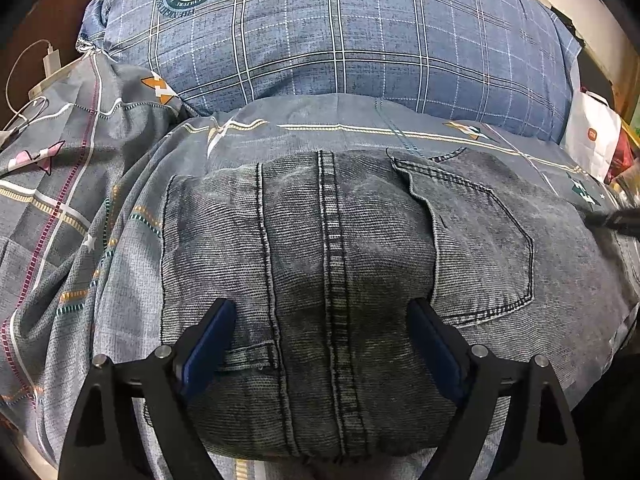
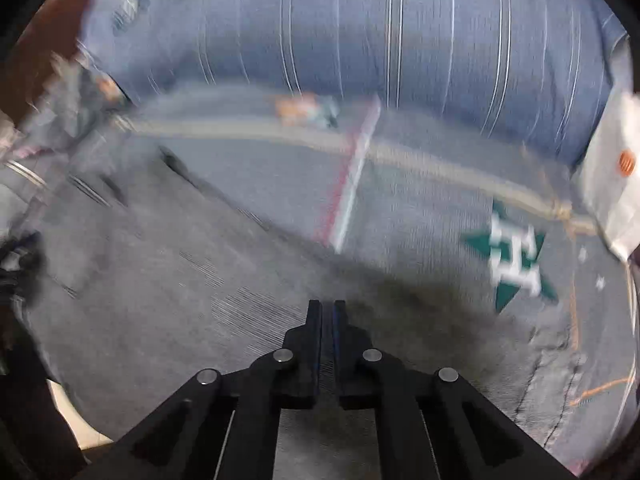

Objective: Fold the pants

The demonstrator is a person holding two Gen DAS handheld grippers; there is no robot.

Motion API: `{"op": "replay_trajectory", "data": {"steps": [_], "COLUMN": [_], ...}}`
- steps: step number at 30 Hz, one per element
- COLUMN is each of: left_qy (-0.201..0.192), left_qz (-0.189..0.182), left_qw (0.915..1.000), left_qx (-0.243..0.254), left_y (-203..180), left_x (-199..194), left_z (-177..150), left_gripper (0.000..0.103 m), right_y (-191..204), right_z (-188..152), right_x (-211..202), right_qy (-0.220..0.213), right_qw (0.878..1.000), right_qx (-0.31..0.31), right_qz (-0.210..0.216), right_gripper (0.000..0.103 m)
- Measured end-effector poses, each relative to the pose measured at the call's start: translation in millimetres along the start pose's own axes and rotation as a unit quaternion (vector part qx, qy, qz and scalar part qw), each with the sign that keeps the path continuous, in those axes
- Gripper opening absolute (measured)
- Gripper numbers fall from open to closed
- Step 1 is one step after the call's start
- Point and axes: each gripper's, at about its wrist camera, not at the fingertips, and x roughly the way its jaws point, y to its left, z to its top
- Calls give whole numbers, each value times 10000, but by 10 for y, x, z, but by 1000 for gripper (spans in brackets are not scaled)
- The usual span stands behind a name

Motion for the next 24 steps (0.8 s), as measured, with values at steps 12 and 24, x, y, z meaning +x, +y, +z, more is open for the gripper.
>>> {"op": "replay_trajectory", "data": {"steps": [12, 24], "left_qy": [-159, -79], "left_qz": [455, -34], "left_qw": [9987, 9999], "left_qx": [182, -75], "left_y": [-45, 125], "left_x": [-138, -29], "left_z": [39, -115], "left_gripper": [89, 90], "right_y": [1012, 1747], "right_z": [1136, 1422], "right_x": [-23, 270], "right_qy": [-200, -224], "right_qw": [9809, 9885], "right_qx": [-399, -1164], "right_qz": [1892, 944], "right_gripper": [10, 0]}}
